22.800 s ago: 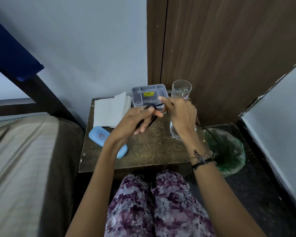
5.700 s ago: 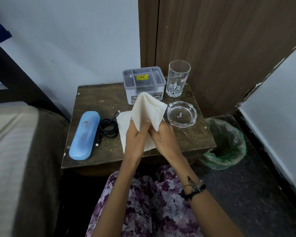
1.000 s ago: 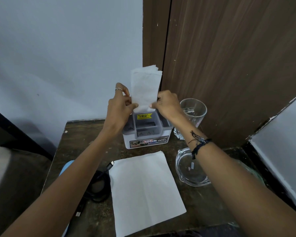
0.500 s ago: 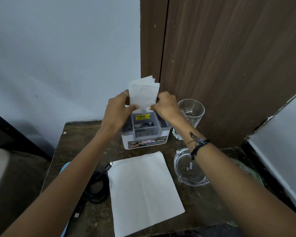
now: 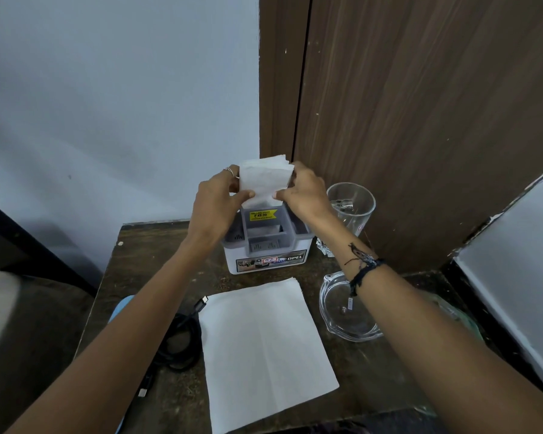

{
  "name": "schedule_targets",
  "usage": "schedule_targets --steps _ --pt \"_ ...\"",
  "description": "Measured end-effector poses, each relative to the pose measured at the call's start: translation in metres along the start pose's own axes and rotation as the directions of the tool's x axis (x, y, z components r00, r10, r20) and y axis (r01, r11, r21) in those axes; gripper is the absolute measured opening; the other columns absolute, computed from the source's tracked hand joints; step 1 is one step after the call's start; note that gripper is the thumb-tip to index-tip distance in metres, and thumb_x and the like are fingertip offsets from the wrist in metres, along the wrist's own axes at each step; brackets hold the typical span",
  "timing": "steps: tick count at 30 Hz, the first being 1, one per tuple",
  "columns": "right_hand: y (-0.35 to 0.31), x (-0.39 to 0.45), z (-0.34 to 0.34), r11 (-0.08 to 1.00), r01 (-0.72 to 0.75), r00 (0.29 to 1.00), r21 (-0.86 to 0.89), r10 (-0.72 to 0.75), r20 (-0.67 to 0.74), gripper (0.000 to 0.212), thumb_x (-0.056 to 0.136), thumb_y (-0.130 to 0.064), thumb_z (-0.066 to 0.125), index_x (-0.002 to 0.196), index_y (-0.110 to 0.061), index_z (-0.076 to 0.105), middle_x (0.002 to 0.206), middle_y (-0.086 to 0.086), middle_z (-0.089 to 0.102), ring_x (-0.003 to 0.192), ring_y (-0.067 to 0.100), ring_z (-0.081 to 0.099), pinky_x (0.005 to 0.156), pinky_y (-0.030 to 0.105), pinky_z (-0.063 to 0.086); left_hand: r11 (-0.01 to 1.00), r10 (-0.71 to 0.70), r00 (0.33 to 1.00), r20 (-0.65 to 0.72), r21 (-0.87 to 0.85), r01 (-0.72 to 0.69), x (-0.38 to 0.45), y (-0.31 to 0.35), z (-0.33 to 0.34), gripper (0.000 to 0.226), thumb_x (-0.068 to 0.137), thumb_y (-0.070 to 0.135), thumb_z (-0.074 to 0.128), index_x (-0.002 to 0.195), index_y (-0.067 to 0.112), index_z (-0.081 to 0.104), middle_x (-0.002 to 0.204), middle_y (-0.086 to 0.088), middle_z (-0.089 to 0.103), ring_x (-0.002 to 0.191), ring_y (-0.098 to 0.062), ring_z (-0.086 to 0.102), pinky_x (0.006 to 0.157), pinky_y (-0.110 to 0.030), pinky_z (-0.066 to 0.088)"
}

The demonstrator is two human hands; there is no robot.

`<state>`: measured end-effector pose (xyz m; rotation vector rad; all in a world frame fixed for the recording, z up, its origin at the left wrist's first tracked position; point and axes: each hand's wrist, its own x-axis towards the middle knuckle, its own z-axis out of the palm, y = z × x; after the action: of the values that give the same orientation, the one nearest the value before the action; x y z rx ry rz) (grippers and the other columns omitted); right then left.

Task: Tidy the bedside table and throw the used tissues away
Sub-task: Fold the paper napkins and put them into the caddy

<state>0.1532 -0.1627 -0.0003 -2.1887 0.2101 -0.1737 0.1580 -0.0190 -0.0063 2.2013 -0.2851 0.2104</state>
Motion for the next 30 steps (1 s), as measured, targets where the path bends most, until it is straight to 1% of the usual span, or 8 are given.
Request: schedule_targets --steps 4,8,11,14,17,20,23,30 --pt "0.0 -0.005 0.002 1.0 -0.019 1.0 0.014 0.02 -0.023 0.045 0.08 -0.004 0.068 0.121 -0.006 0.049 0.119 0.012 0.062 0.11 0.027 0.058 0.087 0.034 0.049 0.999 -0.043 0.999 -0.01 0.009 0.043 -0.008 0.004 0.003 0.048 0.084 0.011 0.065 0.127 0.015 0.045 0.128 -0.006 0.057 0.109 -0.019 0.056 0.091 -0.03 0.043" --pt "-0.01 -0.029 -0.002 0.995 0.082 0.986 -0.054 -0.089 -0.141 0.049 0.085 -0.013 0.066 0.127 -0.01 0.042 0.129 0.01 0.048 0.11 0.024 0.056 0.081 0.025 0.044 0.986 0.035 0.977 -0.212 0.167 0.001 -0.028 0.018 -0.005 0.049 0.085 0.014 0.064 0.131 0.019 0.048 0.136 -0.005 0.052 0.125 -0.024 0.044 0.106 -0.04 0.035" --pt "-0.017 -0.062 -0.004 0.973 0.194 0.952 -0.128 -0.218 -0.216 0.045 0.087 -0.014 0.063 0.128 -0.013 0.043 0.131 0.008 0.044 0.102 0.024 0.062 0.083 0.03 0.053 0.99 0.065 0.963 -0.262 0.135 -0.03 -0.056 0.036 -0.012 0.03 0.089 0.016 0.059 0.118 0.018 0.059 0.125 -0.005 0.06 0.119 -0.022 0.046 0.098 -0.036 0.039" --pt "-0.017 -0.101 -0.004 0.947 0.29 0.932 -0.136 -0.312 -0.186 0.02 0.089 -0.01 0.058 0.109 -0.012 0.057 0.111 0.006 0.059 0.092 0.019 0.063 0.077 0.035 0.053 0.997 0.07 0.968 -0.241 0.052 -0.059 -0.097 0.049 -0.007 0.02 0.09 0.012 0.055 0.107 0.016 0.065 0.109 -0.005 0.065 0.099 -0.015 0.051 0.077 -0.021 0.038" --pt "-0.009 -0.138 0.001 0.96 0.233 0.96 -0.157 -0.253 -0.121 0.013 0.088 -0.007 0.053 0.096 -0.013 0.06 0.097 0.005 0.066 0.085 0.023 0.063 0.071 0.042 0.052 1.0 -0.02 0.984 -0.179 -0.025 0.016 -0.134 0.051 0.003 0.02 0.091 0.009 0.053 0.104 0.016 0.066 0.104 -0.002 0.067 0.089 -0.008 0.052 0.066 -0.009 0.036" --pt "0.003 -0.168 0.005 0.968 0.145 0.985 -0.206 -0.162 -0.065 0.013 0.088 -0.009 0.052 0.096 -0.015 0.06 0.099 0.003 0.066 0.088 0.024 0.062 0.072 0.041 0.05 0.993 -0.097 0.99 -0.1 -0.078 0.089 -0.165 0.044 0.01 0.022 0.09 0.009 0.051 0.101 0.021 0.065 0.102 0.004 0.068 0.094 -0.013 0.061 0.075 -0.022 0.044" --pt "0.018 -0.196 0.009 0.971 0.068 0.997 -0.229 -0.076 -0.028 0.015 0.09 -0.012 0.053 0.102 -0.018 0.061 0.106 0.0 0.066 0.091 0.019 0.063 0.074 0.033 0.05 0.986 -0.166 0.986 -0.02 -0.013 0.165 -0.197 0.036 0.014 0.019 0.092 0.013 0.049 0.103 0.021 0.063 0.108 0.005 0.067 0.1 -0.013 0.061 0.077 -0.023 0.042" --pt "0.049 -0.25 0.01 0.935 -0.095 0.993 -0.34 0.067 -0.095 0.022 0.094 -0.014 0.05 0.114 -0.017 0.059 0.109 0.004 0.067 0.098 0.022 0.064 0.08 0.032 0.049 0.937 -0.343 0.927 -0.154 0.015 0.349 -0.261 0.012 -0.008 0.023 0.093 0.009 0.048 0.111 0.012 0.061 0.113 -0.007 0.063 0.089 -0.018 0.059 0.073 -0.025 0.04"
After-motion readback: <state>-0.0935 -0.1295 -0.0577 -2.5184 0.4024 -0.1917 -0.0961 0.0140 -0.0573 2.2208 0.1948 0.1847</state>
